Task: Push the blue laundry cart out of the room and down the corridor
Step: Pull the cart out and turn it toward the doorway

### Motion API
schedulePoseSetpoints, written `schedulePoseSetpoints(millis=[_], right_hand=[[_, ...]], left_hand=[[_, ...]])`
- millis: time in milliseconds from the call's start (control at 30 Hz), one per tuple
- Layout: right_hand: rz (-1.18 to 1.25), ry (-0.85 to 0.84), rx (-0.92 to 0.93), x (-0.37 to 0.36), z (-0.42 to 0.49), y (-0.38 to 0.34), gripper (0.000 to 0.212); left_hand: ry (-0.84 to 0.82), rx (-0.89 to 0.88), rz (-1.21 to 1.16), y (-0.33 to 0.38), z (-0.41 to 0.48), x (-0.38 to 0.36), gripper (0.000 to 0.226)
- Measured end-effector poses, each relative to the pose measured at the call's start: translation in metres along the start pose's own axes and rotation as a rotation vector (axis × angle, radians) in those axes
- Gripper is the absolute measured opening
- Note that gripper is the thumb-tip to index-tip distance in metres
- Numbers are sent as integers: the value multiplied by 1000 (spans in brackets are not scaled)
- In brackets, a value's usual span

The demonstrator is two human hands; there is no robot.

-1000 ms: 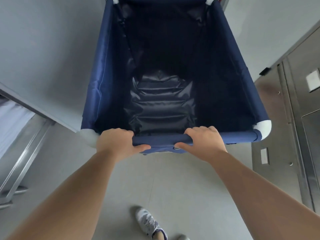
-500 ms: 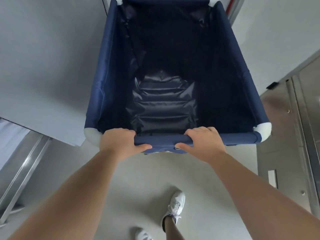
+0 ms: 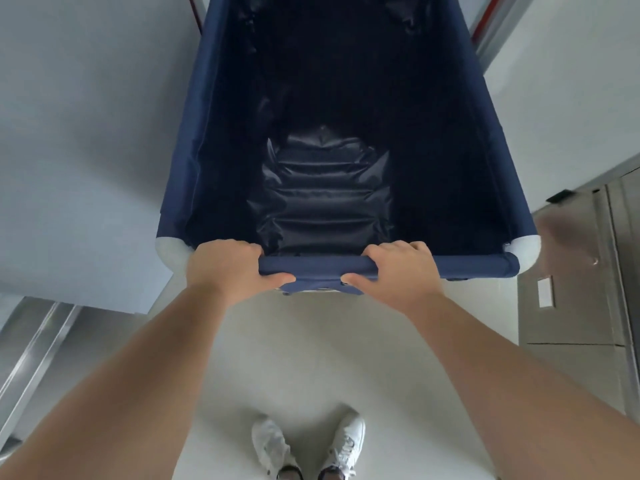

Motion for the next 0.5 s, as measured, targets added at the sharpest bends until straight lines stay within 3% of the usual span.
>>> schedulePoseSetpoints(millis=[500], right_hand=[[-4,7,-143,20,152,45,68]], left_hand=[[46,-84,-38,-20,181,26,81]])
Point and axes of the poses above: each hand's wrist, its own z-axis towards the middle knuckle, its own x-axis out of the back of the hand, y = z × x, the point moved 6 cm from there along z, towards the middle knuckle, and after that the axes turned 6 degrees about x, right-handed, at the moved point
